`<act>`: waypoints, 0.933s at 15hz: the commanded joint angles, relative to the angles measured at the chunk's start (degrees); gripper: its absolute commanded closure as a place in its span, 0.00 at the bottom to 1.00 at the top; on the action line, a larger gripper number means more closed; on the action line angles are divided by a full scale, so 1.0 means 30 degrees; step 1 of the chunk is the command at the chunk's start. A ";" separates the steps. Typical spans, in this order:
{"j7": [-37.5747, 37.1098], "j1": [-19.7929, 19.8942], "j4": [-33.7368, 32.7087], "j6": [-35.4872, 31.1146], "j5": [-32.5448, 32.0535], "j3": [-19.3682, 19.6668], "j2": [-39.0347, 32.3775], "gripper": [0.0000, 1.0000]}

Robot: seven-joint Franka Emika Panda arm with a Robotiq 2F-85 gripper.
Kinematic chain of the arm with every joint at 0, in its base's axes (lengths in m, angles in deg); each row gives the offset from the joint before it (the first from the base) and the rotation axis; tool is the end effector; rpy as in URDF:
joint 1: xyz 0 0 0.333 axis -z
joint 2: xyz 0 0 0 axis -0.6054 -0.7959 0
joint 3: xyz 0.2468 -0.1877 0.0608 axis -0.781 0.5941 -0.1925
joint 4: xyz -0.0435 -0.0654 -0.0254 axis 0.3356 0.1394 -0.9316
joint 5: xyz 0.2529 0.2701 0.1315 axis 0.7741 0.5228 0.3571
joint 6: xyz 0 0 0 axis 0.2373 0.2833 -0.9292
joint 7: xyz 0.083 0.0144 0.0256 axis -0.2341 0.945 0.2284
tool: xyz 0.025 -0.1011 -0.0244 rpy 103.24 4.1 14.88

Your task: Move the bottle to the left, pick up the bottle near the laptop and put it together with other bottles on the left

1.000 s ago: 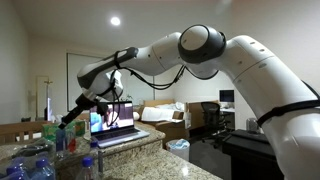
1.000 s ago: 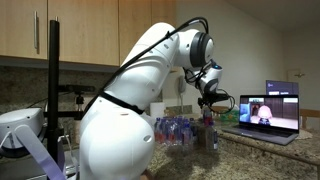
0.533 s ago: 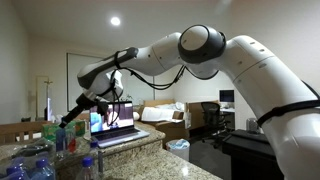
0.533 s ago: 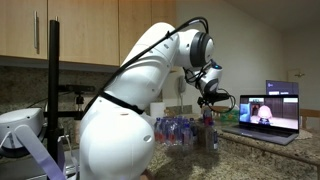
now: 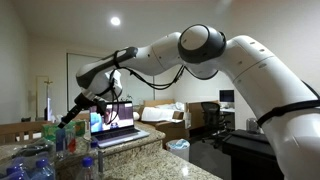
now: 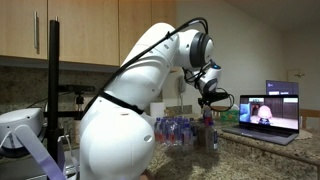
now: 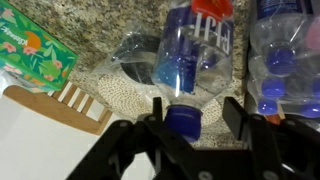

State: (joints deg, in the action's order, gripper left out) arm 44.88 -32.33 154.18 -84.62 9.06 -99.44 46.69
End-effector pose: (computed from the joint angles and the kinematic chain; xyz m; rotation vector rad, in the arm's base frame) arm 0.7148 0.2076 0.4440 -2.2866 -1.5065 -1.0805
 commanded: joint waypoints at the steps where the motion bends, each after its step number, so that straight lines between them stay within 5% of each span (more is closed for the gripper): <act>1: 0.1234 -0.0128 -0.0255 -0.0114 0.0279 0.0053 -0.0138 0.66; 4: 0.1097 0.0175 -0.0250 -0.0176 -0.0031 -0.0376 -0.0154 0.82; 7: 0.1073 0.0170 -0.0125 -0.0234 -0.0060 -0.0422 -0.0063 0.86; 14: 0.0345 0.0254 0.1640 -0.0531 0.0121 -0.0394 0.1161 0.85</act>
State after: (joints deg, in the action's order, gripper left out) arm 45.57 -32.37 153.83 -84.62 9.02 -100.48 46.75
